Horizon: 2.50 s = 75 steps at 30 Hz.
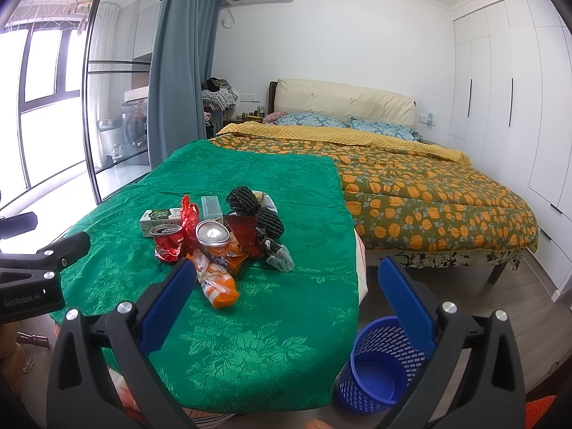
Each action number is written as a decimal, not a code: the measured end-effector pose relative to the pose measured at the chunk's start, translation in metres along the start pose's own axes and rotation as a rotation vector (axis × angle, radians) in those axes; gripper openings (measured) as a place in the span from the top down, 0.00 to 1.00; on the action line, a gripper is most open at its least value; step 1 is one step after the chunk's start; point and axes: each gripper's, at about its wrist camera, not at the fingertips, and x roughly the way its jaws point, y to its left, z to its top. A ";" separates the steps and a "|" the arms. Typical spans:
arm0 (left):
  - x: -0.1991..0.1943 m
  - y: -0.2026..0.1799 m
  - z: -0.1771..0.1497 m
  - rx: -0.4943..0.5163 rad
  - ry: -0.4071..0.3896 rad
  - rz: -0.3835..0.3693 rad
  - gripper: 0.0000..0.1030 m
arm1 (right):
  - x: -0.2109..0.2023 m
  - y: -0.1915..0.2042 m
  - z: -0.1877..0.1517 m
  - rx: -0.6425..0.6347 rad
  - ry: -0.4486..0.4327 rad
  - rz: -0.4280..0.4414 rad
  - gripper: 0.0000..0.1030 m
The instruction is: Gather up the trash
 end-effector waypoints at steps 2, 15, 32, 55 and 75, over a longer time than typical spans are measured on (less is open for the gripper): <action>-0.001 0.000 0.001 0.001 0.000 0.000 0.04 | 0.000 0.000 0.000 0.000 0.001 0.000 0.04; 0.002 0.013 -0.011 -0.013 -0.051 0.013 0.04 | 0.000 -0.011 -0.002 0.003 0.010 0.012 0.04; 0.109 0.026 -0.020 -0.021 0.195 -0.127 0.04 | 0.041 -0.010 -0.026 0.020 0.110 0.046 0.04; 0.170 0.091 -0.013 0.015 0.301 -0.132 0.04 | 0.083 -0.003 -0.032 -0.006 0.211 0.169 0.04; 0.218 0.033 0.016 0.331 0.298 -0.270 0.04 | 0.139 0.035 -0.033 -0.091 0.475 0.381 0.57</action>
